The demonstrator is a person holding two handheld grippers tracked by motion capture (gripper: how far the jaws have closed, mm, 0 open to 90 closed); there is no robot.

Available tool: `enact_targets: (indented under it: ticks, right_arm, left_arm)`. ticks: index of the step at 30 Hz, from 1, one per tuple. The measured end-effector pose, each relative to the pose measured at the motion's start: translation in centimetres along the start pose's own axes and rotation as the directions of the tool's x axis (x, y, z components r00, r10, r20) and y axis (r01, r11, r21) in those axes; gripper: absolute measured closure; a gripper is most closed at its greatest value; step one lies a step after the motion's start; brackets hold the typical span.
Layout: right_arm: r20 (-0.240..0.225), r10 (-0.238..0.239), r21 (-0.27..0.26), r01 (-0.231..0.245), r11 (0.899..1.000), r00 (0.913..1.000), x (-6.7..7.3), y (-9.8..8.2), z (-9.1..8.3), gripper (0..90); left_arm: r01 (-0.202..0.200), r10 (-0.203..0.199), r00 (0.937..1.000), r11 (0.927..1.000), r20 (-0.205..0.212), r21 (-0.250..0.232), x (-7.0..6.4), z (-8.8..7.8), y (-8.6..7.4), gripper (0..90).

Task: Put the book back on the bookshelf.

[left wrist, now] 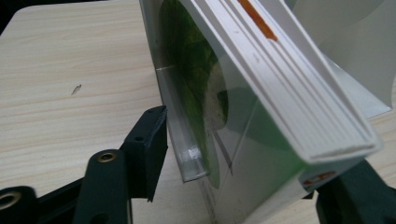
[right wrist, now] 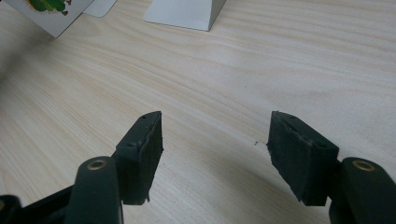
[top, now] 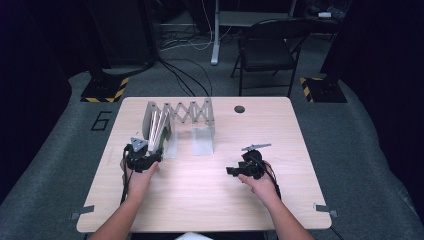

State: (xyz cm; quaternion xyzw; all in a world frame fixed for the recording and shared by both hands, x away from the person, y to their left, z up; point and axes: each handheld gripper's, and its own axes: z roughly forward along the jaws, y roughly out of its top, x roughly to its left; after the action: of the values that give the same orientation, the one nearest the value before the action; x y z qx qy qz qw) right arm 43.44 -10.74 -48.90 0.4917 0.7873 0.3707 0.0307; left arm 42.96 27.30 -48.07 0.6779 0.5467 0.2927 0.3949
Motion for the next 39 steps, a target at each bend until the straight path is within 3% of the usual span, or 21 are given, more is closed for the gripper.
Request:
enact_targets:
  ticks: [1,8,11,12,13,14,18,21,22,29,39]
  right_arm:
    - [0.0,-0.024,-0.01,0.024,1.0,0.9997,-0.1,0.0,0.1,35.3]
    - [-0.001,-0.009,-0.001,0.009,1.0,1.0,0.1,0.1,0.0,35.0]
    - [-0.003,-0.017,-0.013,0.017,1.0,0.9999,0.0,0.1,-0.1,34.9]
    - [0.0,0.004,-0.007,-0.004,1.0,1.0,0.1,0.1,-0.2,34.9]
    - [0.0,0.004,-0.007,-0.004,1.0,1.0,0.1,0.1,-0.2,34.9]
    - [0.0,-0.009,-0.008,0.009,1.0,1.0,0.0,0.1,-0.1,34.9]
    - [0.002,-0.018,-0.003,0.018,1.0,0.9998,0.1,0.1,0.0,34.8]
    - [0.004,-0.014,0.0,0.014,1.0,0.9999,0.0,0.1,0.1,34.9]
    - [0.006,0.01,0.003,-0.01,1.0,0.9999,0.1,0.1,0.1,34.9]
    - [0.006,-0.009,0.0,0.009,1.0,0.9999,0.0,0.1,0.1,34.7]
    - [0.007,0.001,-0.009,-0.001,1.0,1.0,-0.1,0.1,0.0,34.7]
  left_arm:
    - [0.0,0.0,1.0,1.0,0.0,0.0,0.0,0.0,0.0,39.0]
    - [-0.033,0.033,0.9994,0.9993,-0.008,0.018,-0.3,-0.4,-0.2,35.6]
    - [-0.024,0.024,0.9997,0.9995,0.003,0.02,-0.5,-0.7,0.0,34.1]
    - [-0.05,0.05,0.9987,0.9984,0.013,0.025,-0.7,-0.9,0.3,33.5]
    - [-0.05,0.05,0.9987,0.9984,0.013,0.025,-0.7,-0.9,0.3,32.6]
    - [-0.083,0.082,0.9965,0.996,0.012,0.033,-0.7,-1.2,0.5,32.2]
    - [-0.131,0.129,0.9912,0.9902,0.026,0.05,-0.4,-2.3,0.5,31.9]
    - [-0.12,0.119,0.9923,0.9918,0.036,0.043,-0.3,-2.6,0.4,31.9]
    - [-0.118,0.116,0.9919,0.9921,0.051,0.042,-0.1,-3.2,0.4,31.6]
    - [-0.109,0.104,0.9888,0.9932,0.107,0.042,0.0,-4.7,0.2,31.5]
    - [-0.152,0.148,0.9758,0.9882,0.161,0.015,-0.9,-6.7,0.8,32.0]
